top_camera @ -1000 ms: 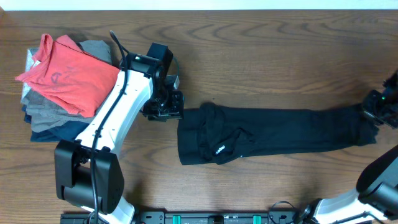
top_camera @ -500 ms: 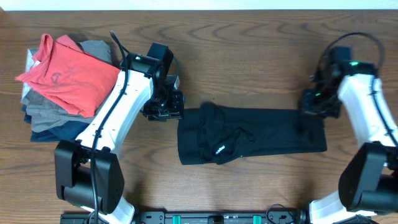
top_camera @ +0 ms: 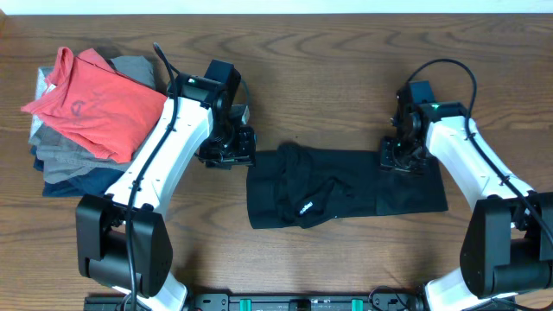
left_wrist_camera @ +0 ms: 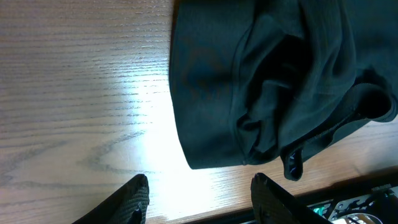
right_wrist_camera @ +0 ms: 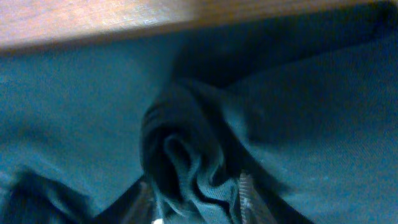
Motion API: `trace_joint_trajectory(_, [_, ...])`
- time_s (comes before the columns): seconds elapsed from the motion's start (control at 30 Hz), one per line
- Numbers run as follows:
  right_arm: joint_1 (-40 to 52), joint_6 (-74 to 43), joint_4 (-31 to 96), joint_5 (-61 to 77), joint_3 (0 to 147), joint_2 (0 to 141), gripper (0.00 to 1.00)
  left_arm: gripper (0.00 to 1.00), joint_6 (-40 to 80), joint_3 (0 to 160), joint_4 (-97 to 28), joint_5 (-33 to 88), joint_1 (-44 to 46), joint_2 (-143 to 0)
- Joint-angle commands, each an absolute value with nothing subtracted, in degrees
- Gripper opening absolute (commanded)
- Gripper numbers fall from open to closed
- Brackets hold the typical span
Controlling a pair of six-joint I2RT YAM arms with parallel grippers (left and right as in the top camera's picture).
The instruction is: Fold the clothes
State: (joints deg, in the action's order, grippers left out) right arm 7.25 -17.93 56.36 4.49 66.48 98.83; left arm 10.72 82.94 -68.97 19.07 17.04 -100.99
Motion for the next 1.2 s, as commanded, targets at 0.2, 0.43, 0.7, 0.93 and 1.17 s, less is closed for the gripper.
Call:
trace_joint_trajectory(0.2, [8.3, -16.2, 55.5, 10.5, 66.3, 98.1, 0.61, 0.63, 11.5, 82.9, -69.4, 18.8, 17.1, -100.6])
trace_joint_trajectory(0.43, [7.4, -16.7, 55.7, 10.3, 67.7, 96.9, 0.58, 0.81, 10.0, 78.5, -67.8, 19.8, 17.6, -100.7])
trace_joint_trajectory(0.7, [7.4, -16.7, 56.1, 10.3, 68.1, 95.0, 0.59, 0.84, 3.2, 69.7, -55.4, 31.4, 19.8, -100.7])
trace_joint_trajectory(0.93, [7.4, -16.7, 56.5, 8.8, 68.1, 95.0, 0.61, 0.88, 3.2, 65.8, -47.5, 32.0, 23.3, -100.7])
trace_joint_trajectory(1.17, [7.4, -16.7, 56.7, 8.8, 68.1, 95.0, 0.62, 0.98, 3.7, 62.9, -42.7, 31.9, 25.7, -101.2])
